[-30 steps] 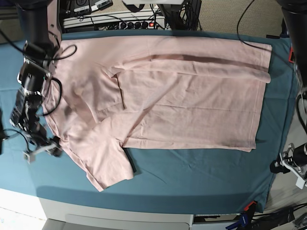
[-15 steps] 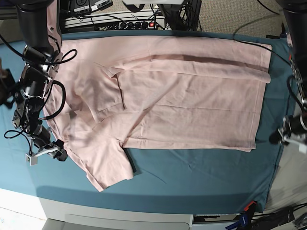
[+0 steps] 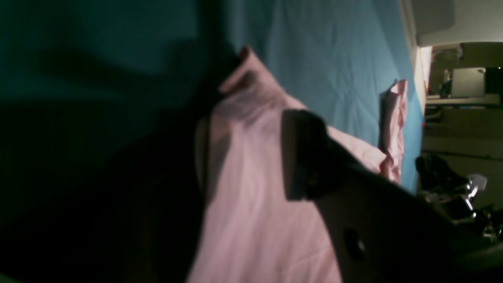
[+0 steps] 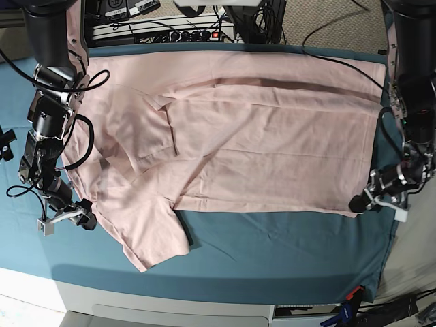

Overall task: Fold the T-shirt properly
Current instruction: 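Move both grippers down to the shirt's hem corners, then grasp the hem corners with both grippers, then lift the hem and fold it over onto the collar with both grippers, then release the hem and move the right gripper to the sleeve, then grasp the sleeve with the right gripper and fold it inward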

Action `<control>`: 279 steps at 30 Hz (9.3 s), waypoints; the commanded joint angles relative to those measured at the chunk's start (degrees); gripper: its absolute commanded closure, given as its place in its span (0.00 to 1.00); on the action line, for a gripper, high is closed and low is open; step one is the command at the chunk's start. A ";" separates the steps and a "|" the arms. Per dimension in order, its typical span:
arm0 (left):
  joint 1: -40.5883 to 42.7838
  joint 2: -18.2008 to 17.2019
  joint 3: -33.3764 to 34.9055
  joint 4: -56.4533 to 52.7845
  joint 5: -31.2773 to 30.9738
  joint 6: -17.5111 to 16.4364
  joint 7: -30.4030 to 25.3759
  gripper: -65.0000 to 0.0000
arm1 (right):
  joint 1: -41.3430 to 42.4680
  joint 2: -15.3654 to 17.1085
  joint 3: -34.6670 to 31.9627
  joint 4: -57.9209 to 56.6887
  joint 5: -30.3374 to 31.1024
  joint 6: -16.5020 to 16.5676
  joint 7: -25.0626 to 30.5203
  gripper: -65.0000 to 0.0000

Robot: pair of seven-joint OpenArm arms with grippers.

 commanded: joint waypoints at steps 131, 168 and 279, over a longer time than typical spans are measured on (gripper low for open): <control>24.79 -13.99 -0.02 30.88 -32.71 -8.47 34.62 1.00 | -48.63 12.39 4.02 50.84 18.34 7.55 -4.92 1.00; 32.74 -14.53 -0.04 37.53 -32.71 -8.47 35.36 1.00 | -58.42 12.41 4.74 50.84 20.68 7.55 -8.07 1.00; 32.39 -18.03 -9.44 45.13 -32.71 -8.47 33.33 0.57 | -68.94 -3.02 -1.55 88.74 33.90 7.55 -23.39 1.00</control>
